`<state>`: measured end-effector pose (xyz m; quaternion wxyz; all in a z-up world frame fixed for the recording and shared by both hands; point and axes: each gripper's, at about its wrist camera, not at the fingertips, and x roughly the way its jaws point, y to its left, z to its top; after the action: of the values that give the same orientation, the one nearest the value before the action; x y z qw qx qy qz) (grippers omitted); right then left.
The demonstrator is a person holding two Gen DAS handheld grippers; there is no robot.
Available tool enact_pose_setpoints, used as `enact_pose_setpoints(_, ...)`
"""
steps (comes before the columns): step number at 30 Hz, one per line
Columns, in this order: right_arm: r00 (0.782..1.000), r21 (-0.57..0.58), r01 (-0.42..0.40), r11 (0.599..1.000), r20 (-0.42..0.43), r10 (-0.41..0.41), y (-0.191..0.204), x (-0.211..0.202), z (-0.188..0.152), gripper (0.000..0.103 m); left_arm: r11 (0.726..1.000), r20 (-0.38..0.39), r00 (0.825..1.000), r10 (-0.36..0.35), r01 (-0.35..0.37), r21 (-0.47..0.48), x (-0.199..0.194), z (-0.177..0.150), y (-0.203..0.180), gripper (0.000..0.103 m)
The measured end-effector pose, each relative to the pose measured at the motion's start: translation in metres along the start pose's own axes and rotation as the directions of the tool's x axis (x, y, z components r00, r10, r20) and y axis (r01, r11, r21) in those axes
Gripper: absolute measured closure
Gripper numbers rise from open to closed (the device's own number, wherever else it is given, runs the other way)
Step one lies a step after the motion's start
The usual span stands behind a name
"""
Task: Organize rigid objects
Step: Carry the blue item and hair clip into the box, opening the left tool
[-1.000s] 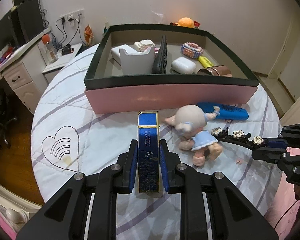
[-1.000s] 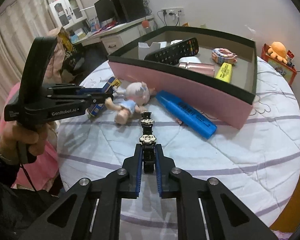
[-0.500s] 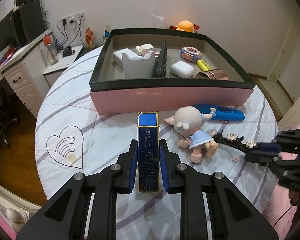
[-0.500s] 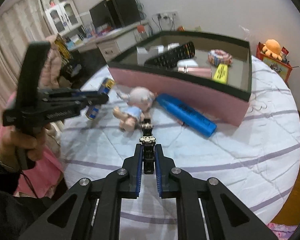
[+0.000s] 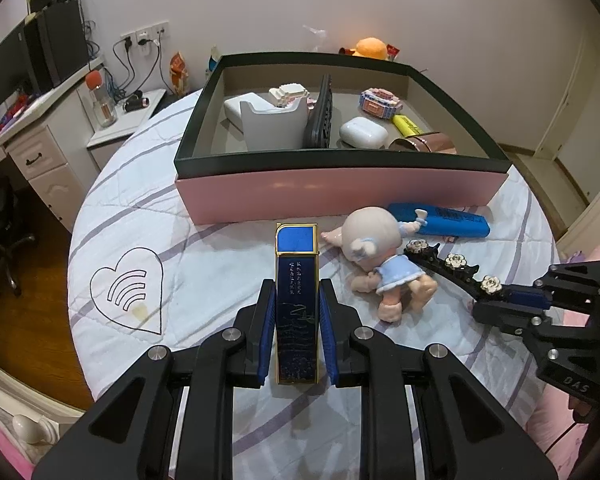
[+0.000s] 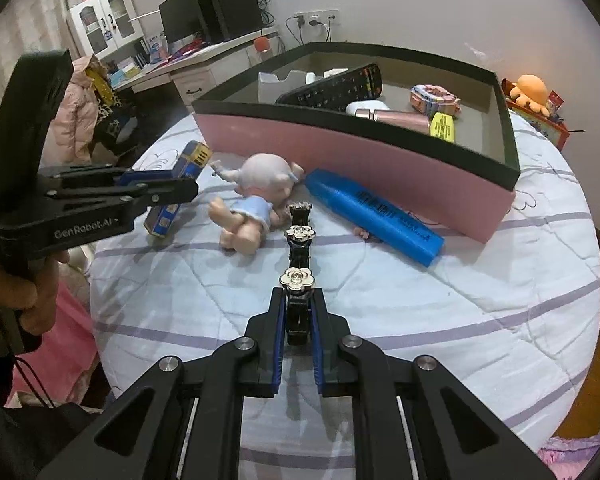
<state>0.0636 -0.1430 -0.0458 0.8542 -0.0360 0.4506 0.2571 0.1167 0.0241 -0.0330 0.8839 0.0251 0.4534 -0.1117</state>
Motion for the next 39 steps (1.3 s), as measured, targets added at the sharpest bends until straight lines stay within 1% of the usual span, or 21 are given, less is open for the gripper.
enact_pose_setpoints(7, 0.998, -0.011, 0.015, 1.000, 0.066, -0.014, 0.005, -0.030, 0.010, 0.092, 1.000, 0.024, 1.000, -0.001, 0.001, 0.007, -0.011, 0.006, -0.002, 0.083)
enact_pose_setpoints(13, 0.991, -0.030, 0.041, 0.999, 0.129, -0.037, 0.009, -0.058, 0.024, 0.092, 1.000, 0.063, 0.998, -0.013, 0.012, 0.017, -0.027, 0.018, -0.004, 0.083)
enact_pose_setpoints(17, 0.984, -0.038, 0.062, 0.997, 0.169, -0.054, 0.008, -0.074, 0.038, 0.092, 1.000, 0.100, 0.995, -0.021, 0.018, 0.026, -0.038, 0.034, -0.005, 0.083)
enact_pose_setpoints(22, 0.973, -0.047, 0.093, 0.995, 0.214, -0.081, 0.003, -0.082, 0.061, 0.092, 0.999, 0.146, 0.989, -0.022, 0.017, 0.038, -0.042, 0.064, -0.006, 0.083)
enact_pose_setpoints(25, 0.967, -0.039, 0.118, 0.992, 0.231, -0.106, -0.006, -0.078, 0.081, 0.092, 0.999, 0.164, 0.986, -0.023, 0.017, 0.039, -0.036, 0.086, -0.005, 0.083)
enact_pose_setpoints(28, 0.965, -0.007, 0.141, 0.990, 0.225, -0.136, -0.021, -0.066, 0.102, 0.092, 0.999, 0.159, 0.987, -0.034, 0.028, 0.039, -0.021, 0.108, -0.003, 0.083)
enact_pose_setpoints(30, 0.965, 0.027, 0.156, 0.987, 0.210, -0.158, -0.034, -0.054, 0.115, 0.092, 0.999, 0.152, 0.988, -0.039, 0.033, 0.039, -0.009, 0.120, -0.003, 0.083)
enact_pose_setpoints(33, 0.970, 0.065, 0.158, 0.985, 0.179, -0.167, -0.050, -0.030, 0.132, 0.092, 0.998, 0.130, 0.990, -0.051, 0.047, 0.037, 0.011, 0.135, -0.003, 0.083)
enact_pose_setpoints(39, 0.981, 0.115, 0.156, 0.981, 0.101, -0.168, -0.073, 0.018, 0.148, 0.092, 0.997, 0.077, 0.995, -0.066, 0.063, 0.041, 0.051, 0.160, -0.004, 0.082)
